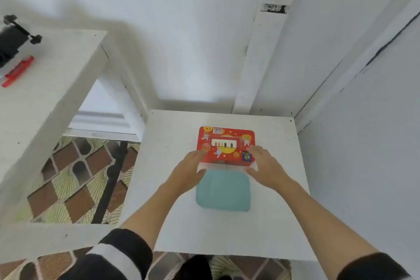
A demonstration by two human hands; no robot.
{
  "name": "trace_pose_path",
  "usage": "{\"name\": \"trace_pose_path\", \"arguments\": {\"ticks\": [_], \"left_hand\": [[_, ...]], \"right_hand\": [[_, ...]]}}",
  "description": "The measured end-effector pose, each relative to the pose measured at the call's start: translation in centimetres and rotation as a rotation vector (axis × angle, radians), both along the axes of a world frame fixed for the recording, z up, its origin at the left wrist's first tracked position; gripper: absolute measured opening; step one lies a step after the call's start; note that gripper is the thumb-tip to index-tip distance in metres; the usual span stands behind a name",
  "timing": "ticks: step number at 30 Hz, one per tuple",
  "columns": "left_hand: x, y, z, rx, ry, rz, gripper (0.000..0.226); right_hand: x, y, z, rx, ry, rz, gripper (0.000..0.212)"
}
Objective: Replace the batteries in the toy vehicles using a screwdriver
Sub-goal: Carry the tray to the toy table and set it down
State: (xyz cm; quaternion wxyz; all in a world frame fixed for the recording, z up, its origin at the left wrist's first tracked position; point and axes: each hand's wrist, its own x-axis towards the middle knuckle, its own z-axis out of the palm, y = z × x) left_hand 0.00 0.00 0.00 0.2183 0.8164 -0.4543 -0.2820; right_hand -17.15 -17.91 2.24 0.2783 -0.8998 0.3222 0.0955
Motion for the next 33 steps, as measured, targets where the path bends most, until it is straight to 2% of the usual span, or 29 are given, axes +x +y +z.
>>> {"name": "trace_pose_path", "arguments": {"ticks": [4,12,17,26,33], "left_hand": [[-1.0,1.8,-4.5,0.097,0.019,0.050,0.056],[-2.6,2.3,-10.0,0.168,0.013,0.069,0.060],[-2.3,2.2,-11.0,0.164,0.142,0.136,0.061],[-1.8,2.2,-9.8,0.142,0.174,0.163,0.067],[0.7,1.1,-0.5,0.015,0.140,0.212,0.067]], "right_hand": [[-2.3,1.7,-4.6,0.043,0.062,0.007,0.055],[-4.5,2.7,-10.9,0.136,0.088,-0.121,0.049],[-4.4,3.0,-12.0,0.198,0.082,-0.176,0.051],[-3.8,2.9,-10.8,0.248,-0.004,-0.219,0.055],[-1.0,1.4,-1.7,0.196,-0.214,-0.204,0.051]]}}
